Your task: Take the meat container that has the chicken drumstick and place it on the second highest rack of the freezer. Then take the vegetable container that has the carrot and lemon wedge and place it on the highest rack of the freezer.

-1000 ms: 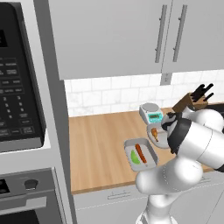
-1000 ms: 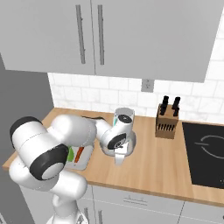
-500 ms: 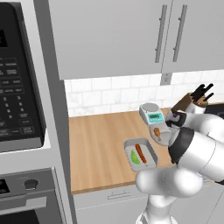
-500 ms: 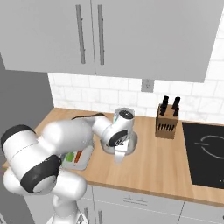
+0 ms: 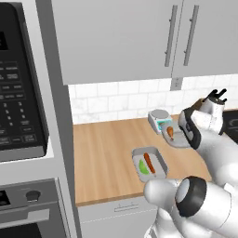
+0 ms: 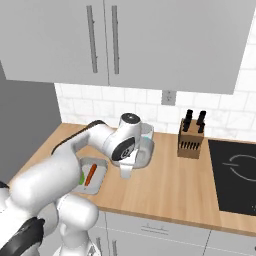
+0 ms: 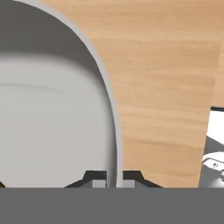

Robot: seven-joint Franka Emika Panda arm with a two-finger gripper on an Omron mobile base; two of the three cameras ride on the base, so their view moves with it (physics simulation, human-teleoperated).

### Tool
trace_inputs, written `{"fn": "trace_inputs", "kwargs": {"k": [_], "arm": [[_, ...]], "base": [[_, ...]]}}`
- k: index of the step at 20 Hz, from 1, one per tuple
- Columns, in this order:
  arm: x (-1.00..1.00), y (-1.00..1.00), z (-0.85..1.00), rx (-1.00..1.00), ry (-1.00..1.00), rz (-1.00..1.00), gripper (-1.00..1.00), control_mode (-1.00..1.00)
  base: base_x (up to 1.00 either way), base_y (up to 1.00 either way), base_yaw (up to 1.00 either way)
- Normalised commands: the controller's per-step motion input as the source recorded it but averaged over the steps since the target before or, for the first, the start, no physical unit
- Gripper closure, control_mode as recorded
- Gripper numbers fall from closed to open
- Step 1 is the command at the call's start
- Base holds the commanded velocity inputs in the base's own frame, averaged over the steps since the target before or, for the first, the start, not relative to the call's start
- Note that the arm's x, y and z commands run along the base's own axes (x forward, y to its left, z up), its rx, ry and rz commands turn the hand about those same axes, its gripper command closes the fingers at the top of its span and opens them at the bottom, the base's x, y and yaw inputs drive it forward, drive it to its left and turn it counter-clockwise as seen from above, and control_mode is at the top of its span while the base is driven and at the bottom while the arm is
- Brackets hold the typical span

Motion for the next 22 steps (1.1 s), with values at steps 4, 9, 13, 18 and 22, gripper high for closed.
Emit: {"fn": "trace_inputs", "kwargs": {"k": [4,9,13,18,22], "arm": [[-0.25,0.93,0.47,-0.08,-0.01,0.00,1.00,-1.00],[-0.35,0.76,0.44,-0.04,0.00,0.00,1.00,-1.00],[-0.15,0.39,0.61,0.00,0.04,0.00,1.00,-1.00],[-0.23,0.14,0.52,0.00,0.02,0.00,1.00,-1.00],[-0.30,0.00,0.39,0.00,0.00,0.00,1.00,-1.00]], "base": [[0.00,0.00,0.00],[0.00,0.00,0.00],[0.00,0.00,0.00],[0.00,0.00,0.00],[0.00,0.00,0.00]]}}
